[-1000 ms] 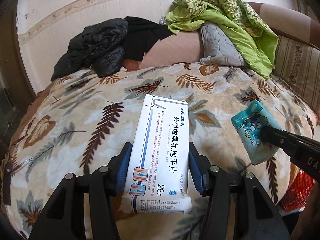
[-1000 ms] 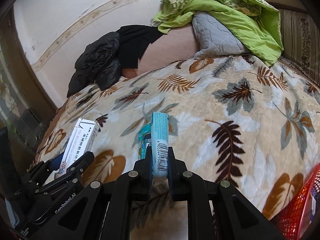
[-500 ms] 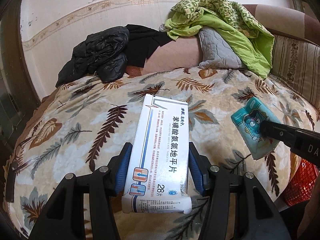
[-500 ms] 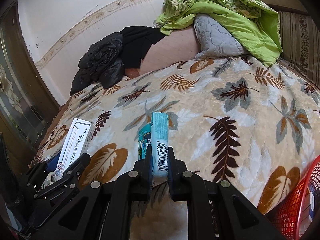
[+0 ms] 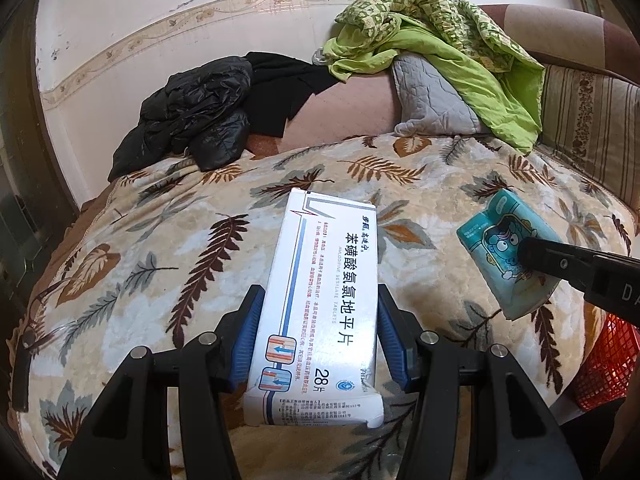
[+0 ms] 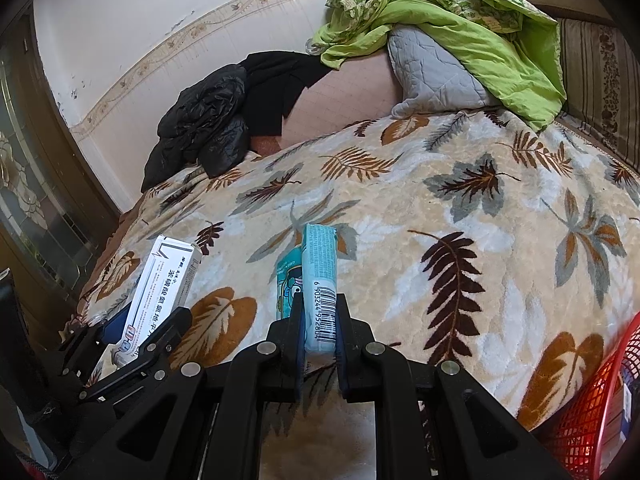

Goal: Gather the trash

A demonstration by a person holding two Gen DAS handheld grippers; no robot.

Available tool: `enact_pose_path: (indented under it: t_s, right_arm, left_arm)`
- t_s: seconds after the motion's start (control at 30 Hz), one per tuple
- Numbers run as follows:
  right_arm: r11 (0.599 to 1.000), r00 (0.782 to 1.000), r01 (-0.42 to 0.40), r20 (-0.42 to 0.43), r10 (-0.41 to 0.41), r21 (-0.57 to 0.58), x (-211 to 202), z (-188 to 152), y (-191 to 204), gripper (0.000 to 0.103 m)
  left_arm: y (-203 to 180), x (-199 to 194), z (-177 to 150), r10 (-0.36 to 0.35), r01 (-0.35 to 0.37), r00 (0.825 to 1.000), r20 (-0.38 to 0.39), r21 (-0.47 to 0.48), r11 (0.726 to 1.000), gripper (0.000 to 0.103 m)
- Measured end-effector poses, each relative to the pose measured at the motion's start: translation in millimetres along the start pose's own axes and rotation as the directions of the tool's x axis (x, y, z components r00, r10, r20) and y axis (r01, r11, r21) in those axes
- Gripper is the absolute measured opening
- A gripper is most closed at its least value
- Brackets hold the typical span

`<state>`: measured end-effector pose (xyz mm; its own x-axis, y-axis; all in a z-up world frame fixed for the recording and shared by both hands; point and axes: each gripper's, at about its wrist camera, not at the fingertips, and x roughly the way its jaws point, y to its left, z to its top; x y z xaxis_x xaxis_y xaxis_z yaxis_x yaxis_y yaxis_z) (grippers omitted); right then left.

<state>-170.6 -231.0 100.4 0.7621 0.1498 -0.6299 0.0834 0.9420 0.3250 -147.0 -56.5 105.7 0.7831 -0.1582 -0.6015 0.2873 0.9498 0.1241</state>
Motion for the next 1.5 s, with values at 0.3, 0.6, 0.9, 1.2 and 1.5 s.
enact_pose_path:
  t_s: [0.3,0.6,0.9,1.2,1.5]
  right_arm:
    - [0.999,1.0,-0.022,0.012,0.021,0.024,-18,-4,-7,0.013]
    - [0.997,0.999,-0.026,0.047,0.023,0.066,-52,-4,-21,0.013]
    - [0.993,0.996,-0.03,0.091,0.02,0.113,-84,-1,-41,0.013]
    - [0.985,0.991,-0.004,0.129,-0.019,0.172,-110,1,-70,0.013]
    - [0.975,0.985,0.045,0.151,-0.079,0.219,-141,-9,-101,0.013]
  left_arm:
    - [-12,-11,6,-0.033,0.033,0.999,0.02,0.023,0.999,0.053]
    - [-30,-27,12,-0.092,0.091,0.995,0.024,0.048,0.995,0.053]
    - [-56,-44,18,-0.13,0.125,0.99,0.046,0.09,0.988,0.053]
    - [-82,-52,24,-0.165,0.157,0.985,0.056,0.129,0.979,0.053]
    - [-118,-61,35,-0.246,0.232,0.967,0.059,0.183,0.955,0.053]
